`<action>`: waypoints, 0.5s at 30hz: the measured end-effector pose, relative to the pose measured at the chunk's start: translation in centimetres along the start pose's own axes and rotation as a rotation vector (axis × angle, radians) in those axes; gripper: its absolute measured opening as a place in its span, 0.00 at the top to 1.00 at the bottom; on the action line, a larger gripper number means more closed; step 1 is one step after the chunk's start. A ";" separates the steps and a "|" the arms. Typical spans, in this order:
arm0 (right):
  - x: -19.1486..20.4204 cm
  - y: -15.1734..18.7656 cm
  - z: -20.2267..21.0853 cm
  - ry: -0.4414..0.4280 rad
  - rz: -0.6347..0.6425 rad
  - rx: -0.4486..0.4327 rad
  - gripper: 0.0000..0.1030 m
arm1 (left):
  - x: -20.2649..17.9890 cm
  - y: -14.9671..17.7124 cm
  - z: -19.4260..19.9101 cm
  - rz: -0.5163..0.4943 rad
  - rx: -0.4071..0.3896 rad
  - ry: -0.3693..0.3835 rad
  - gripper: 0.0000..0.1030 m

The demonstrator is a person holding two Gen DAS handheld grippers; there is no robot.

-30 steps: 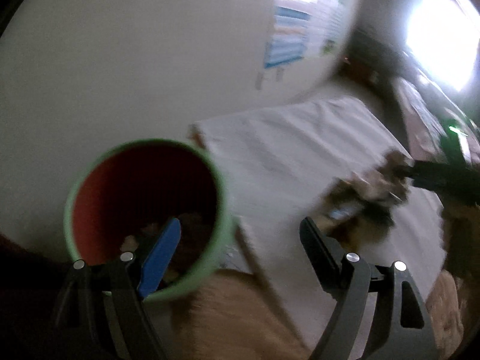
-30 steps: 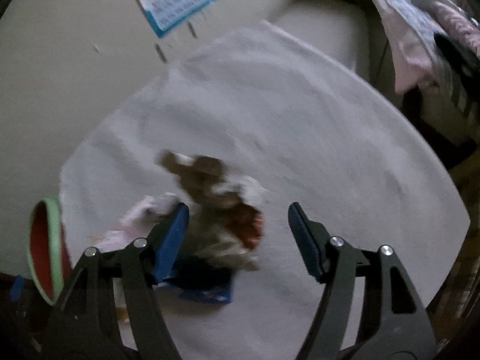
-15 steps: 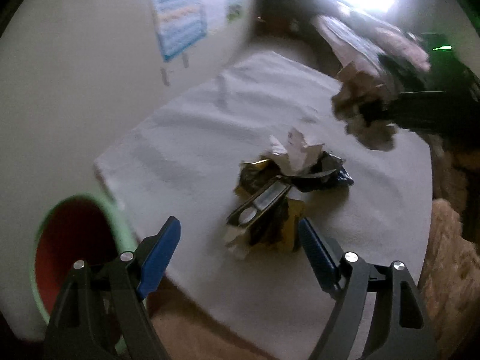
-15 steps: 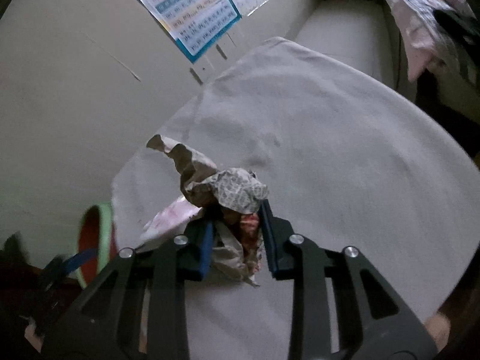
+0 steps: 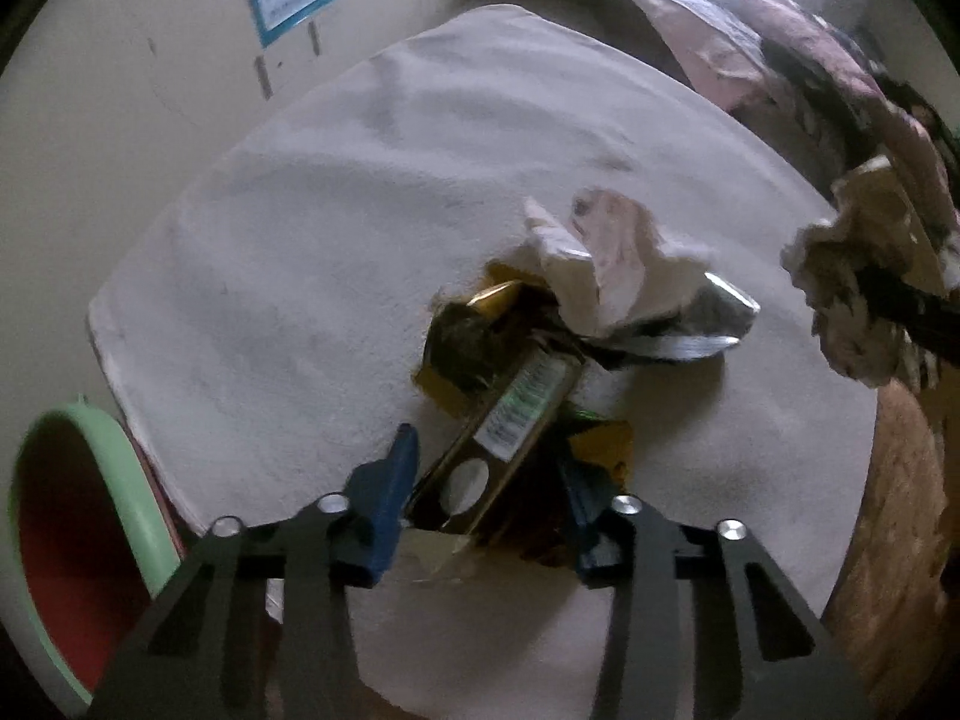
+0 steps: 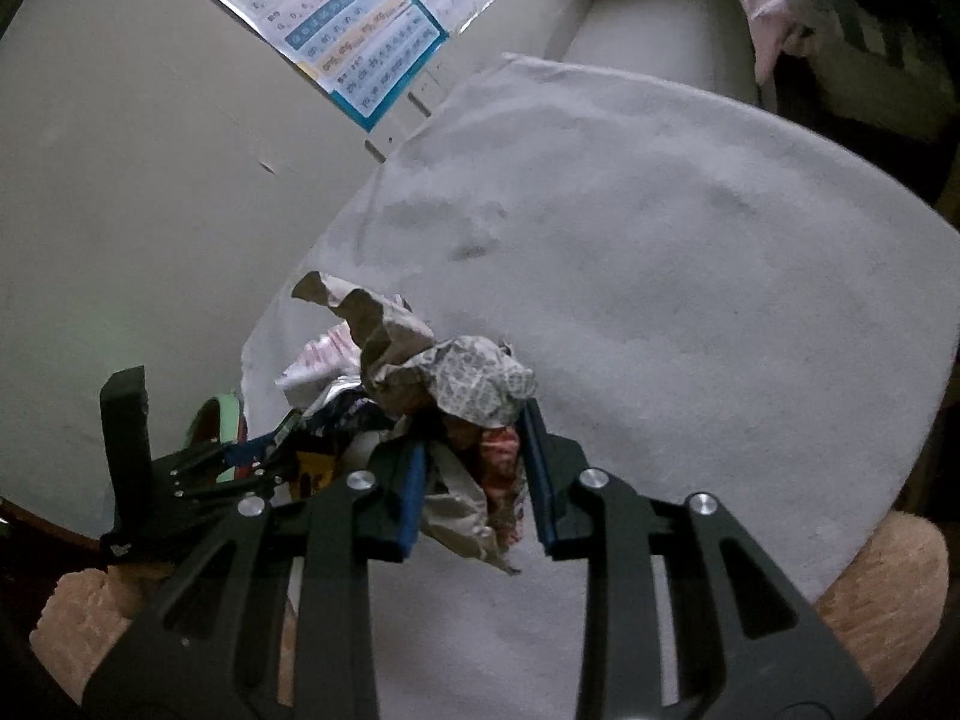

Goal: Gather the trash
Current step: 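Grasp the crumpled brown paper with the right tool while the left tool grasps the black barcode box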

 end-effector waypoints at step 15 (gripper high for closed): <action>3.4 -0.3 2.9 -0.018 0.094 -0.070 0.72 | -0.3 1.6 9.1 0.221 -0.257 -0.074 0.83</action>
Point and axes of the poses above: each gripper's, at about its wrist camera, not at the fingertips, and z roughly against the way its jaws point, x to its left, y to its underside, the point moved 7 cm from there along -z, roughly the way its jaws point, and after that the axes turned 3 degrees about -z, right-handed, at the moved point
